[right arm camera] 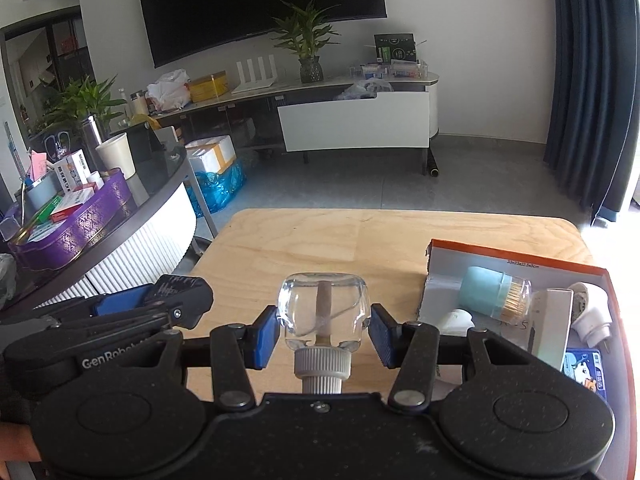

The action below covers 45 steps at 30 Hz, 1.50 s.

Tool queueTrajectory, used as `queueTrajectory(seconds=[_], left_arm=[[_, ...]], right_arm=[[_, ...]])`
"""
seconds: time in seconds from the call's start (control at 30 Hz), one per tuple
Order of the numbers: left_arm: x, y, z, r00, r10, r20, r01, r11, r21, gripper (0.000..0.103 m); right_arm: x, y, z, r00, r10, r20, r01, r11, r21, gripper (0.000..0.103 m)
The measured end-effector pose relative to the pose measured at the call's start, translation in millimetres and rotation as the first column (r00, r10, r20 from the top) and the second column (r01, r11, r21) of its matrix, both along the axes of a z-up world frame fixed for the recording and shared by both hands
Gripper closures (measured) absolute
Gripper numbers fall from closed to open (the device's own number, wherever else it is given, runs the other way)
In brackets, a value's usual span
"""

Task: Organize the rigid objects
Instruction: 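Carry the black charger and the glass bottle up and over the tray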

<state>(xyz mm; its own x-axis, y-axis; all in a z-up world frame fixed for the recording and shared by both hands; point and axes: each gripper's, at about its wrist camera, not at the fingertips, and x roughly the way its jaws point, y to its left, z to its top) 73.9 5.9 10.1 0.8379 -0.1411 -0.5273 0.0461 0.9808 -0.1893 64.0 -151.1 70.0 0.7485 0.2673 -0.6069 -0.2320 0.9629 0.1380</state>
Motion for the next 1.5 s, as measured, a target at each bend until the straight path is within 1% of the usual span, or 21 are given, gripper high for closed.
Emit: queueTrajectory(seconds=[0.2, 0.5, 1.03, 1.5], left_arm=[[-16, -10, 3, 1.000, -0.003, -0.003, 0.003, 1.000, 0.009, 0.042], [-35, -26, 5, 1.000, -0.015, 0.001, 0.015, 1.000, 0.027, 0.042], [-49, -53, 9, 0.997, -0.071, 0.025, 0.071, 0.997, 0.035, 0.042], [-60, -86, 11, 0.985, -0.166, 0.034, 0.165, 0.986, 0.033, 0.042]], right_arm=[[-33, -11, 6, 1.000, -0.011, 0.022, 0.010, 1.000, 0.005, 0.044], [-64, -28, 7, 0.998, -0.036, 0.041, 0.035, 0.999, 0.020, 0.044], [-91, -62, 12, 0.991, -0.098, 0.086, 0.094, 0.994, 0.049, 0.044], [-117, -104, 16, 0.975, -0.187, 0.118, 0.180, 0.981, 0.067, 0.044]])
